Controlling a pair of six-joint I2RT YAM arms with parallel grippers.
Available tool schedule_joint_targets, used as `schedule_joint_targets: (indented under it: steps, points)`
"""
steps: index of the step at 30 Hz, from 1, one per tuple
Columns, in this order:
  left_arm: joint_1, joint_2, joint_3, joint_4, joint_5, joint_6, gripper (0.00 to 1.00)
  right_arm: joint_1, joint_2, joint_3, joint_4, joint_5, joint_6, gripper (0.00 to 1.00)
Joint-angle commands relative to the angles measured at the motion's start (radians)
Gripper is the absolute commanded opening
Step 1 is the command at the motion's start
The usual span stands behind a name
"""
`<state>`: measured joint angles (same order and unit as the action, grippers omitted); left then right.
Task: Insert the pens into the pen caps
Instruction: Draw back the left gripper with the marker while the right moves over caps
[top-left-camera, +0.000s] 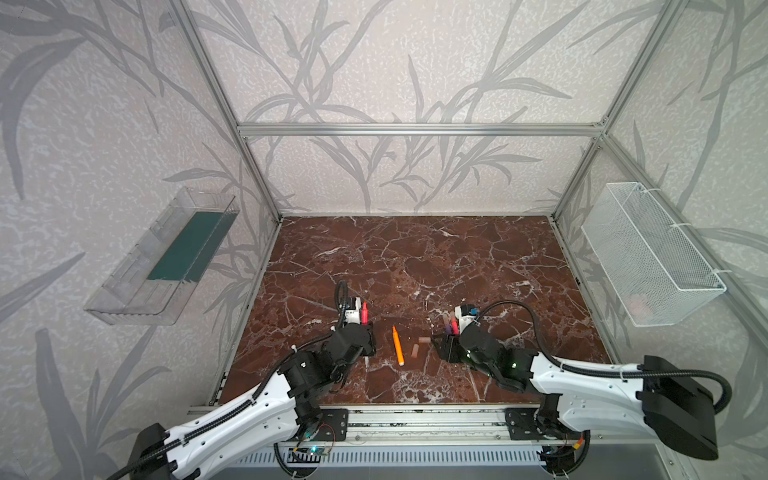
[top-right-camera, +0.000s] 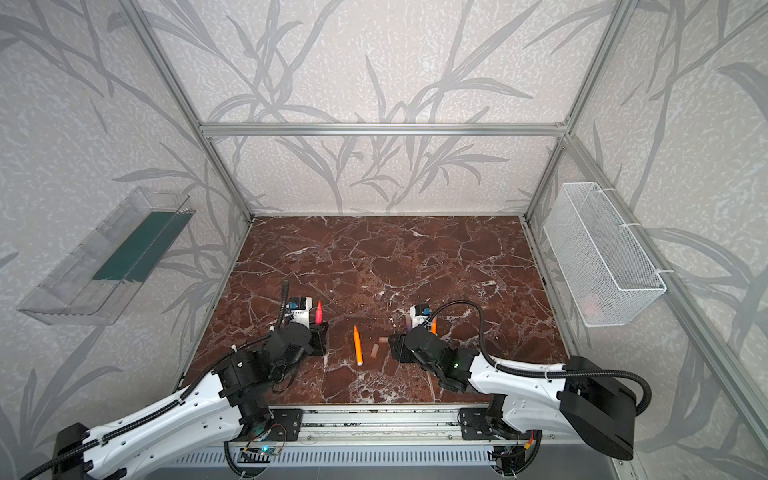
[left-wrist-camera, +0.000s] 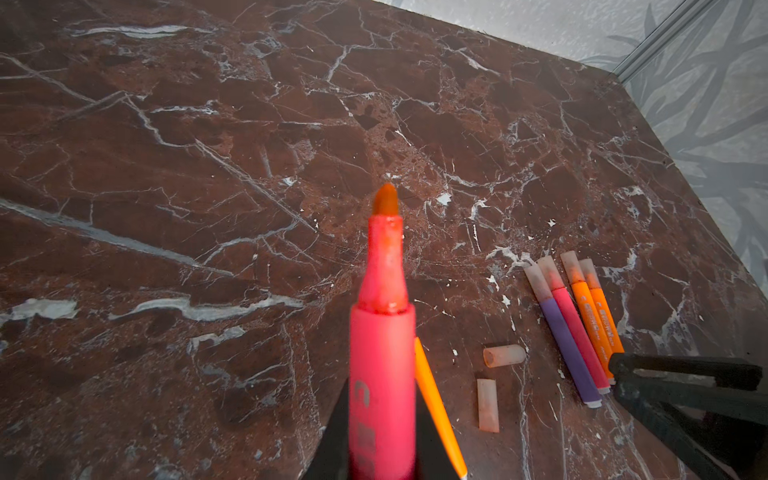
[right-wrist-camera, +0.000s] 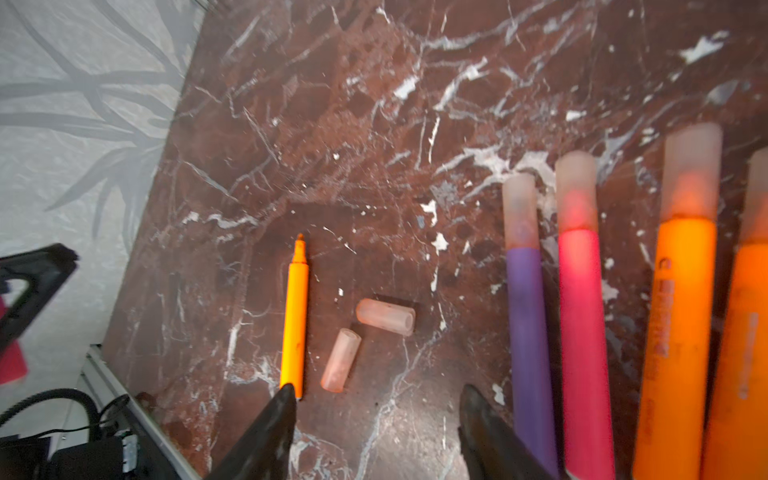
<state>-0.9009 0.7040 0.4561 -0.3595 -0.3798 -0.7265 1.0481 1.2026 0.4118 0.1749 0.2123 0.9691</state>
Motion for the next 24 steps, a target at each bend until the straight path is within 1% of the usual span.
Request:
schedule_joint_targets:
  steps: [1,5,10,18,21,24]
  points:
    - [0.006,0.012,0.0,-0.04,-0.01,-0.027,0.0,0.005,0.054,0.045,0.043,-0.051,0.015,0.6]
    - [0.009,0.016,-0.005,-0.037,-0.017,-0.03,0.0,0.007,0.14,0.053,0.111,-0.092,0.036,0.59]
    - [0.011,0.006,-0.008,-0.039,-0.014,-0.027,0.0,0.008,0.227,0.088,0.144,-0.123,0.036,0.59]
    - [0.012,-0.005,-0.006,-0.043,-0.019,-0.024,0.0,0.003,0.313,0.144,0.143,-0.082,0.028,0.59]
    - [0.015,-0.006,-0.005,-0.045,-0.019,-0.021,0.0,0.0,0.35,0.155,0.173,-0.086,0.031,0.59]
    - [0.016,-0.008,-0.003,-0.05,-0.021,-0.019,0.0,-0.006,0.378,0.177,0.156,-0.08,0.027,0.59]
